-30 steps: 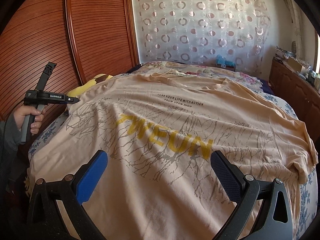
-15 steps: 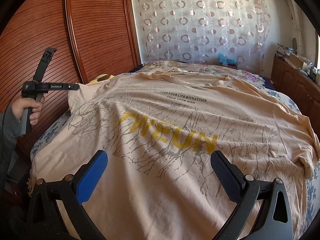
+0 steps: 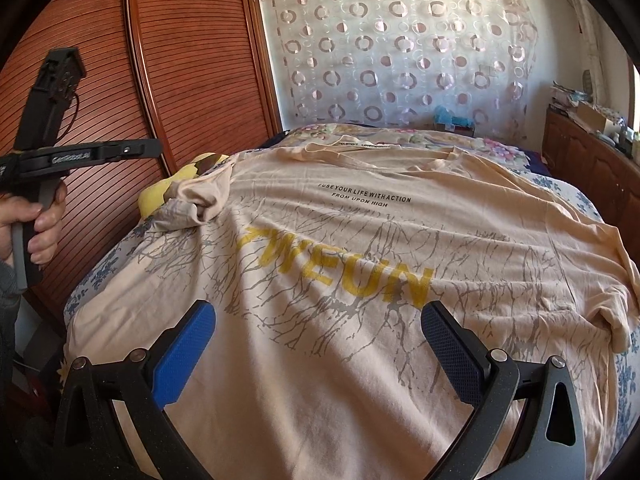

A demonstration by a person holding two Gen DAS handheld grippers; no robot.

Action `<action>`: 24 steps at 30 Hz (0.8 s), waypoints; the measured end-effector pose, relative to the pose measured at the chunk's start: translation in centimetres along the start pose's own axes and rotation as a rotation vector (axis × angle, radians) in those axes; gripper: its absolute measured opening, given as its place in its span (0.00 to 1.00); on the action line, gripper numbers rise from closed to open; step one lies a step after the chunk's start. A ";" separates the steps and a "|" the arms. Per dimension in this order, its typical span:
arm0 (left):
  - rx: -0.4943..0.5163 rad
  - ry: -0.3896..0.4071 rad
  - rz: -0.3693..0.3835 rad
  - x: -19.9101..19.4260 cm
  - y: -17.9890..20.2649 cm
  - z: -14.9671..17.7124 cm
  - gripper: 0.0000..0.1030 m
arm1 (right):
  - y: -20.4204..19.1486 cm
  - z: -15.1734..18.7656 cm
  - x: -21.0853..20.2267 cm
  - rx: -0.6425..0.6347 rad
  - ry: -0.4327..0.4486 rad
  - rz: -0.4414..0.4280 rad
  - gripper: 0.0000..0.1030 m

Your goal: Fold small clothes

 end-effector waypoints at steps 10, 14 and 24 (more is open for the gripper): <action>-0.048 -0.148 -0.085 3.4 -3.5 6.1 0.76 | -0.2 -1.4 -0.5 -0.041 -0.006 -0.009 0.96; -0.119 -0.202 -0.084 4.8 -5.5 7.9 0.76 | -0.7 -3.1 -0.7 -0.069 0.008 -0.043 0.88; -0.116 -0.200 -0.103 5.6 -6.0 9.3 0.80 | -4.2 -8.1 2.5 -0.186 0.045 -0.098 0.83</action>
Point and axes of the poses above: each gripper's, at about its wrist camera, not at the fingertips, and x roughly the way its jaws point, y to its right, z to its underside, the point moved 4 cm from there along x, roughly the way its jaws point, and after that the axes turned 7 degrees about y, right-handed, at the moved point
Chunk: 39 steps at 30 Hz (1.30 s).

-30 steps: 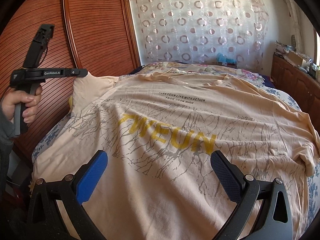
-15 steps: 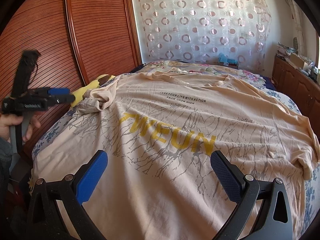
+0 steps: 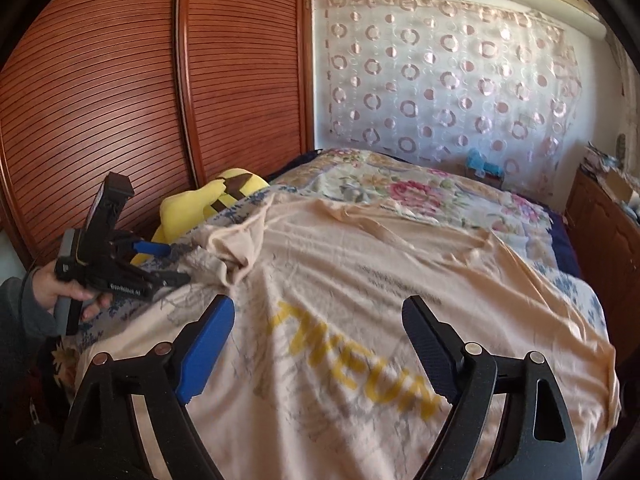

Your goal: Fold small clothes

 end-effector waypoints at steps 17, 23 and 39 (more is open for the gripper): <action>-0.002 0.002 0.002 0.0 0.0 -0.1 0.80 | -5.4 -2.4 17.6 -0.034 -0.183 -0.273 0.50; -0.003 0.002 0.003 0.0 -0.1 0.0 0.80 | -5.1 -2.7 20.9 -0.008 -0.231 -0.309 0.40; -0.002 0.003 0.003 0.0 -0.1 0.0 0.80 | 2.9 -3.2 18.6 0.089 -0.118 -0.057 0.04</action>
Point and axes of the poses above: each gripper's, at about its wrist camera, not at the fingertips, and x roughly the way its jaws point, y to its right, z to its underside, the point moved 4 cm from there along x, roughly the way its jaws point, and after that the axes turned 7 degrees about y, right-handed, at the moved point
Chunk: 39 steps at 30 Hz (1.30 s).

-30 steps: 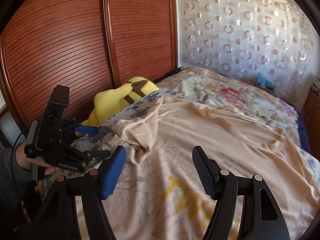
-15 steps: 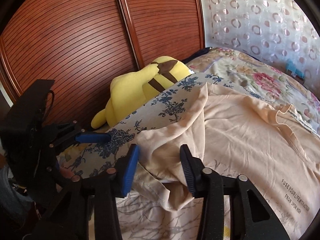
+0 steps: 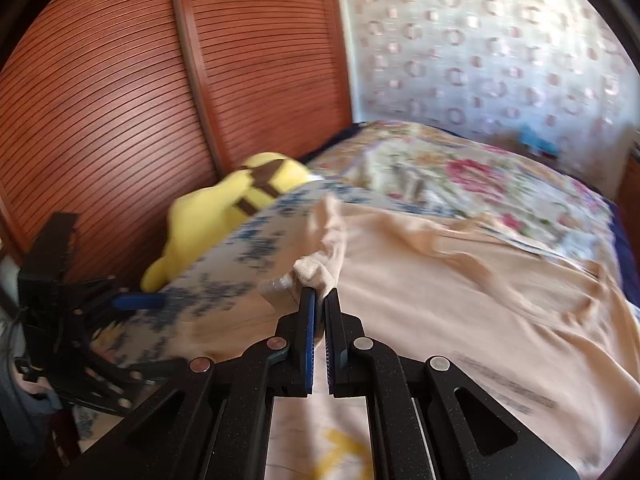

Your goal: Fold small clothes

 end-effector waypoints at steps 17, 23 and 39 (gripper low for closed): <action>-0.071 0.141 0.163 -3.6 3.5 -2.7 0.48 | 1.5 2.6 -0.9 0.009 -0.041 0.040 0.46; -0.094 0.059 0.184 0.0 4.4 -2.8 0.27 | 1.4 3.4 -0.1 -0.054 -0.095 0.017 0.18; 0.021 0.111 0.252 -4.1 8.1 -2.7 0.05 | 2.4 1.9 -2.5 -0.044 -0.023 0.049 0.01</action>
Point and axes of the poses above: each gripper's, at about its wrist camera, not at the fingertips, and x roughly the way its jaws point, y to its right, z to its underside, the point moved 4 cm from there along x, roughly the way its jaws point, and after that the axes turned 7 degrees about y, right-handed, at the moved point
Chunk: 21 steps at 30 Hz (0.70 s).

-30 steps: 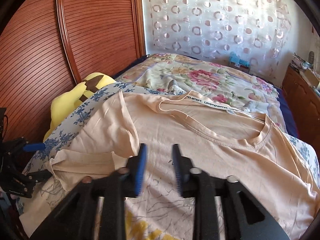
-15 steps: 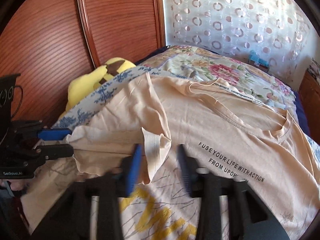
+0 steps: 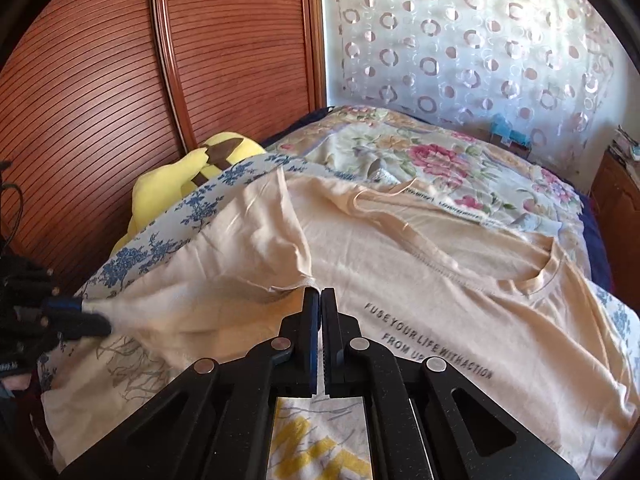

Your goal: Fold small clothes

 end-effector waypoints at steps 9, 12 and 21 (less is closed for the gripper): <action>0.037 0.010 -0.014 -1.0 0.8 1.1 0.42 | 0.7 1.5 -1.0 -0.003 -0.044 0.094 0.02; 0.042 0.017 -0.012 -1.5 0.9 0.9 0.52 | 1.0 1.3 -1.8 -0.002 -0.043 0.107 0.07; 0.032 0.019 -0.050 -0.4 0.6 0.5 0.77 | 1.3 2.5 -5.0 0.034 -0.013 0.102 0.47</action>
Point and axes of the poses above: each gripper's, at about its wrist camera, not at the fingertips, and x roughly the way its jaws point, y to its right, z to its underside, the point moved 4 cm from there along x, roughly the way its jaws point, and after that the axes turned 7 degrees about y, right-handed, at the moved point
